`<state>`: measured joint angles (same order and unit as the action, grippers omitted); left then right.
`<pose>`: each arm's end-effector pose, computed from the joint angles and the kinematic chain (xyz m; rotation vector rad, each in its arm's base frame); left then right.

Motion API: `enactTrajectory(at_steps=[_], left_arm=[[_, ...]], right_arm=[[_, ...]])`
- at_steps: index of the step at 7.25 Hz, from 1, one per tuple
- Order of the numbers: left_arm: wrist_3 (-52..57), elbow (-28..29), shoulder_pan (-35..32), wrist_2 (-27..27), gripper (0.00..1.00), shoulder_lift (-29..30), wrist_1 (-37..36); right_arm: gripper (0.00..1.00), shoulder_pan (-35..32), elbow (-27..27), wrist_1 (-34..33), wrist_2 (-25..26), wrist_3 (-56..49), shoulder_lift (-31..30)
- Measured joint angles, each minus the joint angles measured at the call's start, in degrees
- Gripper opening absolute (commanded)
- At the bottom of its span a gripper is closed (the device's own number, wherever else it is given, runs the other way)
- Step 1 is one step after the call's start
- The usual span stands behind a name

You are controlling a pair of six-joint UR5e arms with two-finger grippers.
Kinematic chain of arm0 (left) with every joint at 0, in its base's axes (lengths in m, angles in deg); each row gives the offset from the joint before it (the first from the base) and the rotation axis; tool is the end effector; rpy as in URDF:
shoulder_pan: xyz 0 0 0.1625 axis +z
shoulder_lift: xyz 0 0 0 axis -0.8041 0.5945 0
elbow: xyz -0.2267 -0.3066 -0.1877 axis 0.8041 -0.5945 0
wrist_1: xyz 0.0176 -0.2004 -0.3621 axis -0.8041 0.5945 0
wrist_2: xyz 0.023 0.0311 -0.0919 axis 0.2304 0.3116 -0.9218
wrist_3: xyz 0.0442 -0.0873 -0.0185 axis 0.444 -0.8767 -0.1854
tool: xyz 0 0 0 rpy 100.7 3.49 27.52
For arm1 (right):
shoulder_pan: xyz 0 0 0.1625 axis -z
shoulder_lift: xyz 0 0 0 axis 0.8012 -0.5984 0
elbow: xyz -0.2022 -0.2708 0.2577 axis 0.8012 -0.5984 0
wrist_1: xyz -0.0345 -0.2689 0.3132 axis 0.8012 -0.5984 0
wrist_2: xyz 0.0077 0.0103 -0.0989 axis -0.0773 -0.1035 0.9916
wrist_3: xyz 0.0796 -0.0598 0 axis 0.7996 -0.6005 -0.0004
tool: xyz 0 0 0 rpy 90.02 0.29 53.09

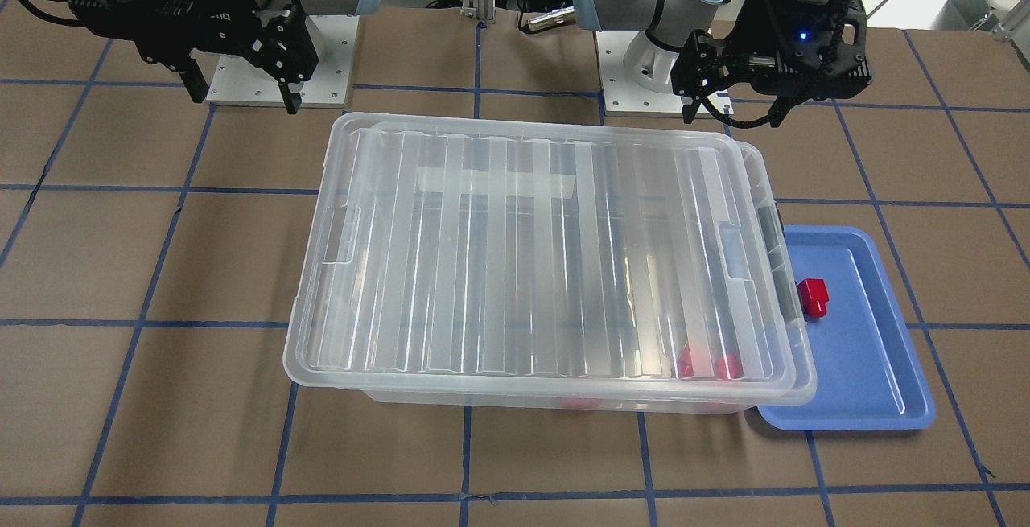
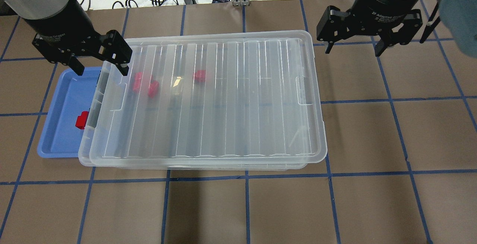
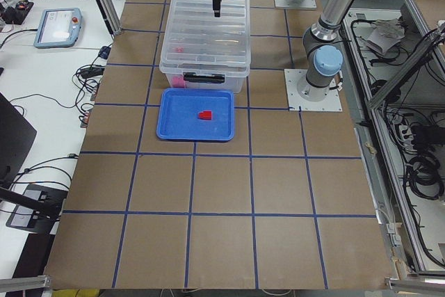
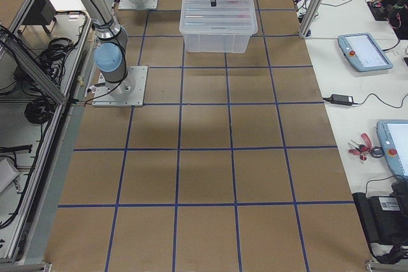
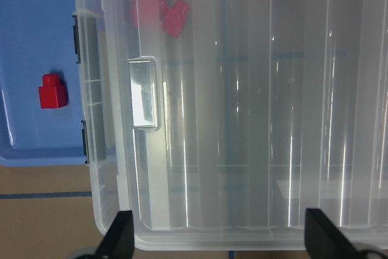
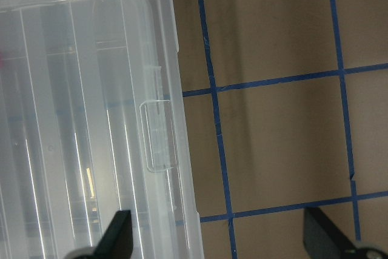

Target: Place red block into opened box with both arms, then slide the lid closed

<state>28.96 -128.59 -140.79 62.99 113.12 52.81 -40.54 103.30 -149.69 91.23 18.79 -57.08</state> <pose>-0.1083 -0.4698 0.5234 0.0662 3.1153 0.0496 0.1620 -0.4568 0.5440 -0.2008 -3.1258 0.1679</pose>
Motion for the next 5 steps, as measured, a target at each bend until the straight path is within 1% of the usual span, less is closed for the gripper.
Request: enactTrajectory(at_steps=[5], left_arm=[[-0.3,-0.6,0.2,0.1,1.0,0.0,-0.8]], right_arm=[[1.0,0.0,0.0,-0.2,0.1,-0.3,0.1]])
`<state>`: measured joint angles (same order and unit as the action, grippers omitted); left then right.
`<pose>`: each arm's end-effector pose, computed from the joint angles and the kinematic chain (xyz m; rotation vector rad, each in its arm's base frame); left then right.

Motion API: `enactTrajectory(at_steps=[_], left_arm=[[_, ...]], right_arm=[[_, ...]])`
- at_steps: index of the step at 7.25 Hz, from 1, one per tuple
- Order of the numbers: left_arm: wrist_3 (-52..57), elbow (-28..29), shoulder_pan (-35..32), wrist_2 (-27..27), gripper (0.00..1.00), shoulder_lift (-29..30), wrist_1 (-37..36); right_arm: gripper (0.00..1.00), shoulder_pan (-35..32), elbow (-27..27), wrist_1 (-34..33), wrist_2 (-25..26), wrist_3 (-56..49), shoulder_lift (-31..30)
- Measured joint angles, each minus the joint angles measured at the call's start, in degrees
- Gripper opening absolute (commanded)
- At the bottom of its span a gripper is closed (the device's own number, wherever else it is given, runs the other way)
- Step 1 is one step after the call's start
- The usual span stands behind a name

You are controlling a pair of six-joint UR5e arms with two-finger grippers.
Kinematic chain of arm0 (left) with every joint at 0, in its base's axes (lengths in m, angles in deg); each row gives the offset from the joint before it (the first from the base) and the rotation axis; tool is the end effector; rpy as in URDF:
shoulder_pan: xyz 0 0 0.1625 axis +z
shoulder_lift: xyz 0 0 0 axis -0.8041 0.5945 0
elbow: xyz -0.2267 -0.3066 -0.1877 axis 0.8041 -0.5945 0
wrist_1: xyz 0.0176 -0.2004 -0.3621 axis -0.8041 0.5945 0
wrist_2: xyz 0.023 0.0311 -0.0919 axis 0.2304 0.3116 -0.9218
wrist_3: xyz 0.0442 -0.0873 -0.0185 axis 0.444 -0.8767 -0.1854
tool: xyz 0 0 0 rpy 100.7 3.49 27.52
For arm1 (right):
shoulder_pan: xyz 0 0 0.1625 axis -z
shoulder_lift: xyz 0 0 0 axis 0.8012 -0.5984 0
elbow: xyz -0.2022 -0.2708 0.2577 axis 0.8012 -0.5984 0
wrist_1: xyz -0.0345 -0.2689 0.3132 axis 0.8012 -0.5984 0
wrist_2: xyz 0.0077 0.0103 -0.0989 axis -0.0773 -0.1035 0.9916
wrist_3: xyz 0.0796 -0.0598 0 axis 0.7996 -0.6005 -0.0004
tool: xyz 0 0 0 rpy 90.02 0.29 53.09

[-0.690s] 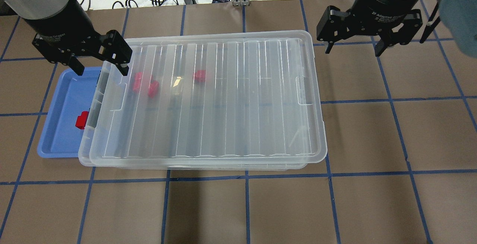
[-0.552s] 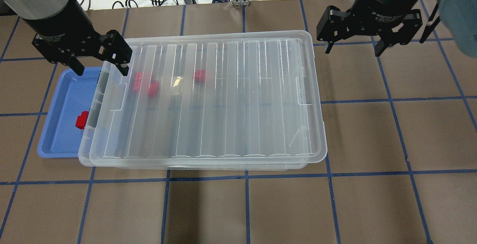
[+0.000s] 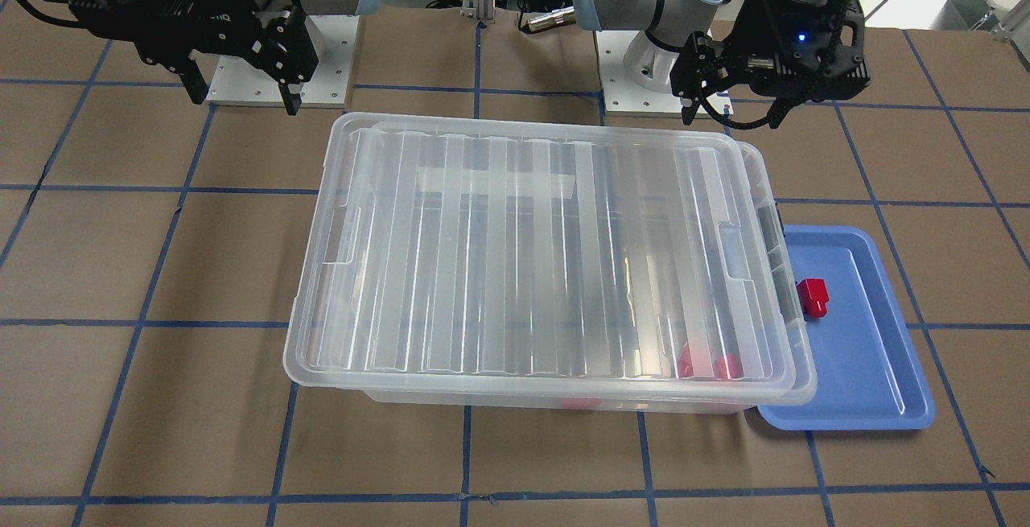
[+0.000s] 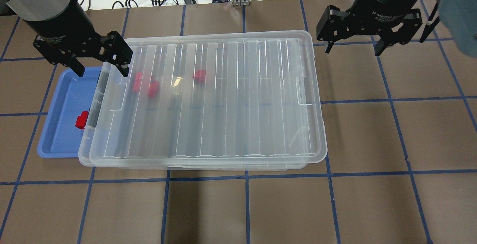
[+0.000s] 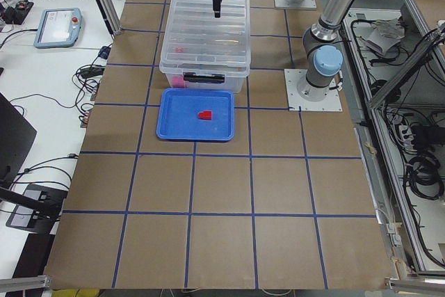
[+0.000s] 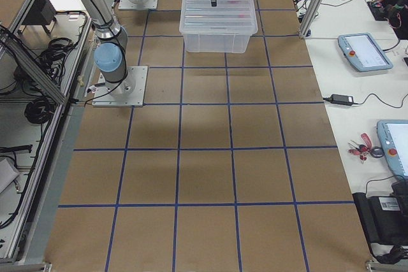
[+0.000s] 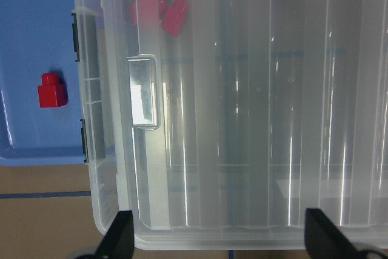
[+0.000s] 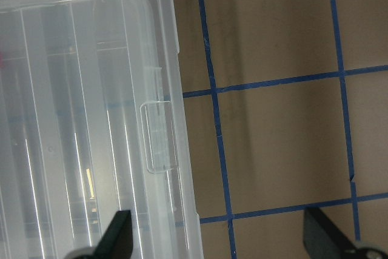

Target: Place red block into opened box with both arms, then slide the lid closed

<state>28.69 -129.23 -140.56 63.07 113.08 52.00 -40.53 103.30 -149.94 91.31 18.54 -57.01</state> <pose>-0.1062 -0.4707 0.5196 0.0526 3.1140 0.0440 0.1618 -0.4576 0.5439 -0.1943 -3.1247 0.1730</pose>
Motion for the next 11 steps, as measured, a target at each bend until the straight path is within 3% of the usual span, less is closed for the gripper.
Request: enactTrajectory(at_steps=[2,4,7,9,11], left_arm=[[0.0,-0.8,1.6,0.1,1.0,0.4,-2.5],[1.0,-1.1,7.4,0.0,1.0,0.6,-4.8],[20.7,-1.4,19.9,0.0,1.0,2.2,-9.0],[31.7,-4.0,27.2,-0.2,1.0,5.3,-14.5],[37.9,-9.7,30.1,-0.1,1.0,8.9,-25.7]], right_arm=[[1.0,0.0,0.0,-0.3,-0.1,0.1,0.0],[1.0,0.0,0.1,-0.2,-0.1,0.2,-0.1],[0.99,-0.1,5.7,-2.1,0.4,0.3,0.8],[0.99,-0.1,14.9,-13.4,0.3,0.1,4.1],[1.0,-0.5,20.6,-23.7,0.1,-0.1,7.4]])
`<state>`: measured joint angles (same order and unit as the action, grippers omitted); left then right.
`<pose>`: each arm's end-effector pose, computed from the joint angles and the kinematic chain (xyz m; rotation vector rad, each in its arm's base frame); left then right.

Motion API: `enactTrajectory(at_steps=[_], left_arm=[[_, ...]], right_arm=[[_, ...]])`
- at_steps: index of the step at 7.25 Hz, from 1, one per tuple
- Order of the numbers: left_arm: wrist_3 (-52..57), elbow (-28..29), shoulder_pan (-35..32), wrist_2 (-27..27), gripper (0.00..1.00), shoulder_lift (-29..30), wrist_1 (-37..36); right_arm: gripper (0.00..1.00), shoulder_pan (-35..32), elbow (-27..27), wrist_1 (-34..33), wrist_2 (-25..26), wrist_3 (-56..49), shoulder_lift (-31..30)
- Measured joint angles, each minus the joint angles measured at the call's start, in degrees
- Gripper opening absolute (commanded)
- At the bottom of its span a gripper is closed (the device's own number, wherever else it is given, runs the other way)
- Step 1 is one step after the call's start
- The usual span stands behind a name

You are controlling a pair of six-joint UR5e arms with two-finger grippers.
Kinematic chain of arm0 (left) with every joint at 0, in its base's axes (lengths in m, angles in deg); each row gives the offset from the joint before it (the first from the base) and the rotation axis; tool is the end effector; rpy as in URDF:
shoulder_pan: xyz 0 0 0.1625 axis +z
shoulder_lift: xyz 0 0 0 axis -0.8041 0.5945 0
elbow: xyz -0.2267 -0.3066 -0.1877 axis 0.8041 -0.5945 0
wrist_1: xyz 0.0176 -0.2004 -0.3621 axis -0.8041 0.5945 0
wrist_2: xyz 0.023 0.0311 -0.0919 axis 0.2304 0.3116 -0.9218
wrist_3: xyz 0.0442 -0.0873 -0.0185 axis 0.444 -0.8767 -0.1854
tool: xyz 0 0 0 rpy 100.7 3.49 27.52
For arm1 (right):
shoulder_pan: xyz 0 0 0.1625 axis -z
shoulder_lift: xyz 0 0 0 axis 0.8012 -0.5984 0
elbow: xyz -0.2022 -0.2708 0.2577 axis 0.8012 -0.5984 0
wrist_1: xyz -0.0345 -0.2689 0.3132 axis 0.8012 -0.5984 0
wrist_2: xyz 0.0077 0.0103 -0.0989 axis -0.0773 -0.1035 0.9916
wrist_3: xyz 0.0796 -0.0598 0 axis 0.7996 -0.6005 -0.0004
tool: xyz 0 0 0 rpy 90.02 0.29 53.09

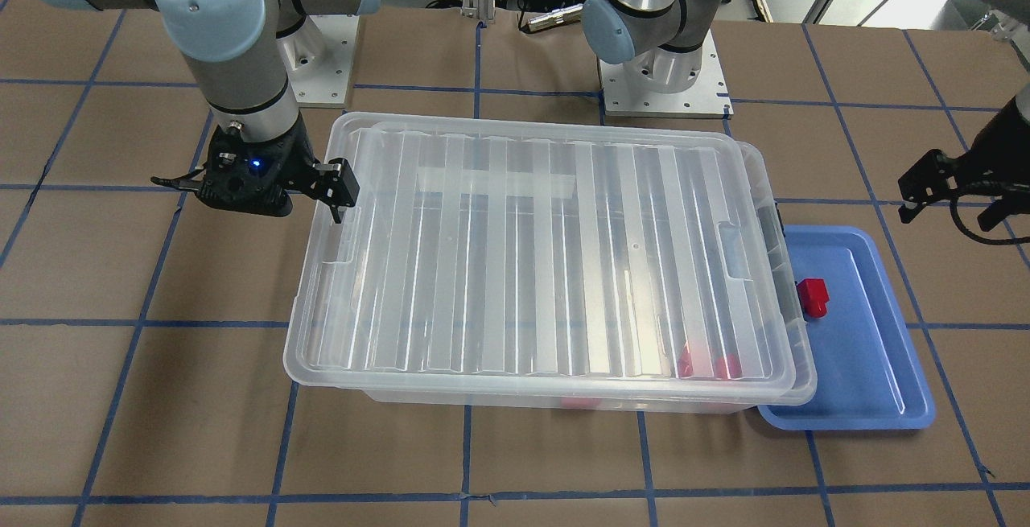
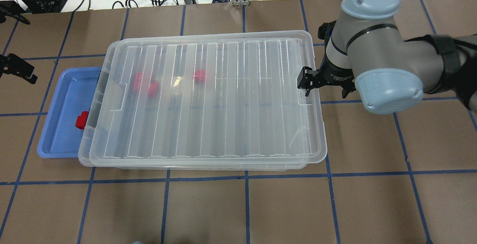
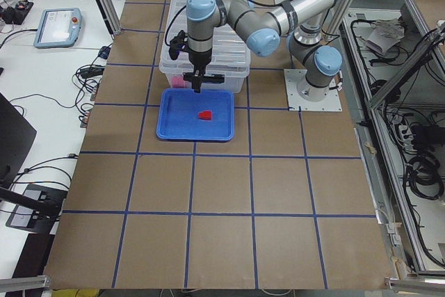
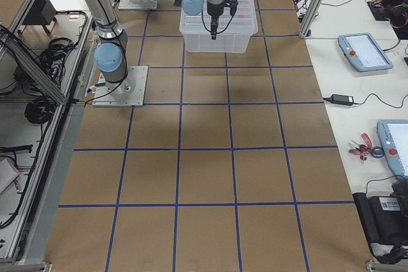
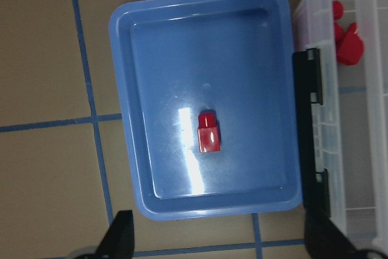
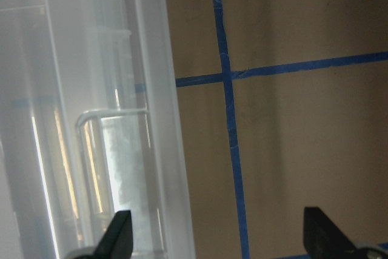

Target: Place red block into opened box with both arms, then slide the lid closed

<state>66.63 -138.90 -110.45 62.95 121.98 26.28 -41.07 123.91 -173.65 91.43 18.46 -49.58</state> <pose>0.1815 -0.5181 0.4048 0.2577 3.0477 -0.0937 0.1677 -0.4799 0.3480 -0.1758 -3.1185 0.0559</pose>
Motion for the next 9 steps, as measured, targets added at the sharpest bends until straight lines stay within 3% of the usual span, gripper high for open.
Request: enactTrajectory(at_steps=[3,6,9], left_arm=[[1.5,-7.3,3.1,-3.1,1.0,4.9,-10.0],[-0.1,-9.8,4.8,-8.3,1.0,8.8,-11.7],[-3.9,-12.5,4.9,-9.7,1.0,10.5,-13.4]], right_arm=[[1.0,0.0,0.7,-2.6,2.0,-0.9,0.8],[1.0,1.2,0.6,-2.6,8.0,-2.2,0.8],[1.0,4.3,0.6,-2.6,9.8,-5.6,0.4]])
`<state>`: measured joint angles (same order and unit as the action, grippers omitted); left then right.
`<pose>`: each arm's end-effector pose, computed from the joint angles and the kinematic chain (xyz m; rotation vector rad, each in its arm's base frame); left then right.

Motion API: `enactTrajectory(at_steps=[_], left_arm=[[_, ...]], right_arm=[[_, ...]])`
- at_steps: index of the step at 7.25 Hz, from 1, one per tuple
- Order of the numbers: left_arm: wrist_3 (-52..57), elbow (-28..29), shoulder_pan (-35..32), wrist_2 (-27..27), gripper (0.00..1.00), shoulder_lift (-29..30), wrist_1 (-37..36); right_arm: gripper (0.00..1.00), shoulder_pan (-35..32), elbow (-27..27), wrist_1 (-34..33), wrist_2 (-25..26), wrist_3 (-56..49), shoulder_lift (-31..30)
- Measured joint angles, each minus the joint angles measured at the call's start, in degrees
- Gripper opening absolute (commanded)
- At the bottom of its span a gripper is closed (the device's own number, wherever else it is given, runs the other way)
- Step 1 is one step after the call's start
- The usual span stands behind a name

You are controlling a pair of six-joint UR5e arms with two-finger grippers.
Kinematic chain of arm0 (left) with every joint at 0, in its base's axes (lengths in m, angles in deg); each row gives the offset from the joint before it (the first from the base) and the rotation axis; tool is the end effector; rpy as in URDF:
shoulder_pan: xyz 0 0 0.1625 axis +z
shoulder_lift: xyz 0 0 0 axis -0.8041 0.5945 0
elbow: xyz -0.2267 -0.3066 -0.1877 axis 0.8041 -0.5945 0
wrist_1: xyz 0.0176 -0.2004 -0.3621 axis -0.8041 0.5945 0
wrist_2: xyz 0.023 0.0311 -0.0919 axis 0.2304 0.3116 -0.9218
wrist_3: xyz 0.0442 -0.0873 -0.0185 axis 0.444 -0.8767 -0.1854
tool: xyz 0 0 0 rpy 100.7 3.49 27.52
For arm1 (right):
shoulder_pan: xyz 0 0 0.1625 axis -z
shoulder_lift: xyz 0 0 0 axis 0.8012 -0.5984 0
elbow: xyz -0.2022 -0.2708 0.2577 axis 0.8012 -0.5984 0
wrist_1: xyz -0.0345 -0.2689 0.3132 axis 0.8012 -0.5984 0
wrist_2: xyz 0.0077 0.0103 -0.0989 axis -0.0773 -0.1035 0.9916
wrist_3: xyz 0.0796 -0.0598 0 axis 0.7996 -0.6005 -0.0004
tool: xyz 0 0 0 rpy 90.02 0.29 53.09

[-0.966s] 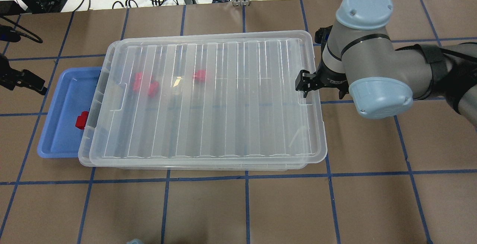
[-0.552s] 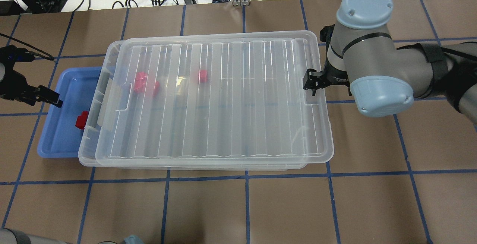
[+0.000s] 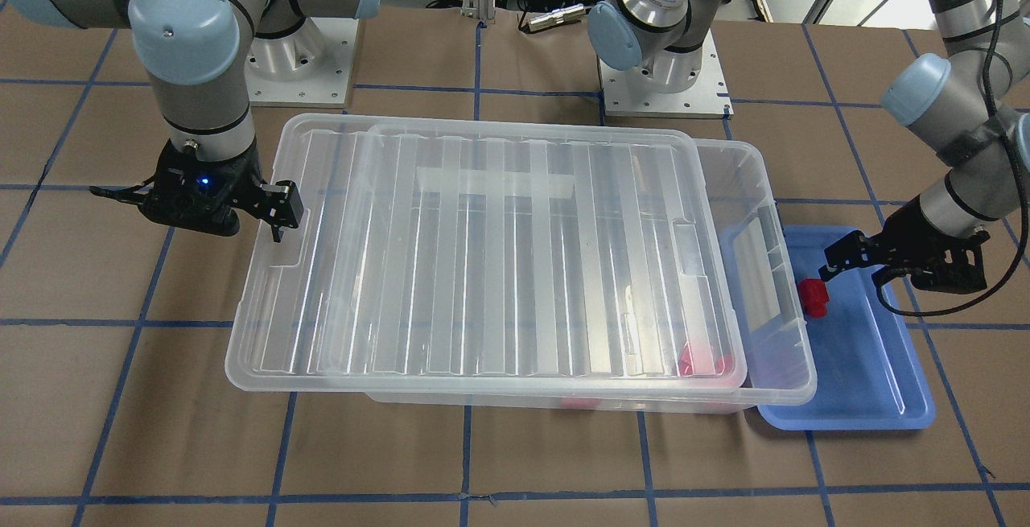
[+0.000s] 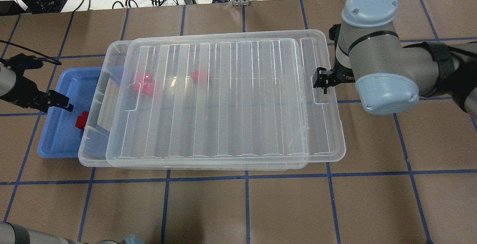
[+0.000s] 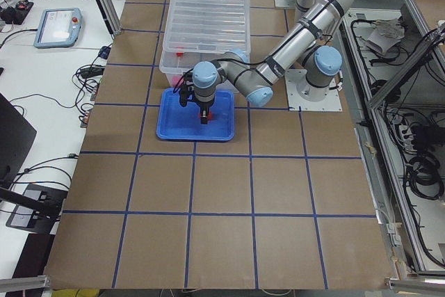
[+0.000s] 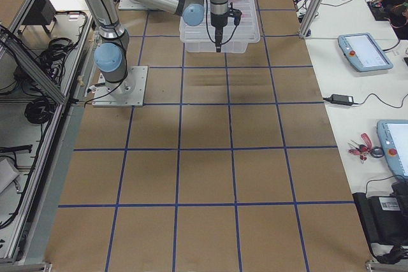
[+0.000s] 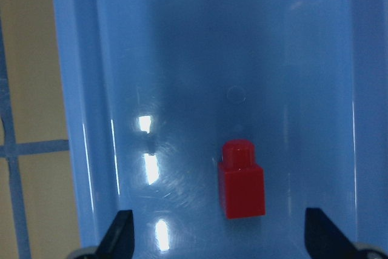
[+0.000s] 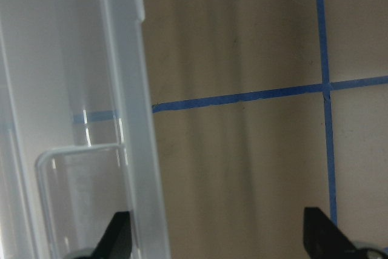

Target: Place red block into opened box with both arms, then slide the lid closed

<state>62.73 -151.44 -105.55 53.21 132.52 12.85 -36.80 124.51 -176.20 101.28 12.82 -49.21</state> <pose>0.2080 -0.5062 0.2316 -0.0171 -2.9855 0.0514 0.1145 -0.4939 0.3464 -0.1389 -2.9454 0.1023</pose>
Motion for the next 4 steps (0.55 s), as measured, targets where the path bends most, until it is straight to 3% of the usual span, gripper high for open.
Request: enactTrajectory(at_steps=[4], left_arm=[[-2.0,-0.6,0.0,-1.1,1.0,3.5,-1.0]], right_arm=[[1.0,1.8,0.0,-0.1,2.4,-6.2,-0.2]])
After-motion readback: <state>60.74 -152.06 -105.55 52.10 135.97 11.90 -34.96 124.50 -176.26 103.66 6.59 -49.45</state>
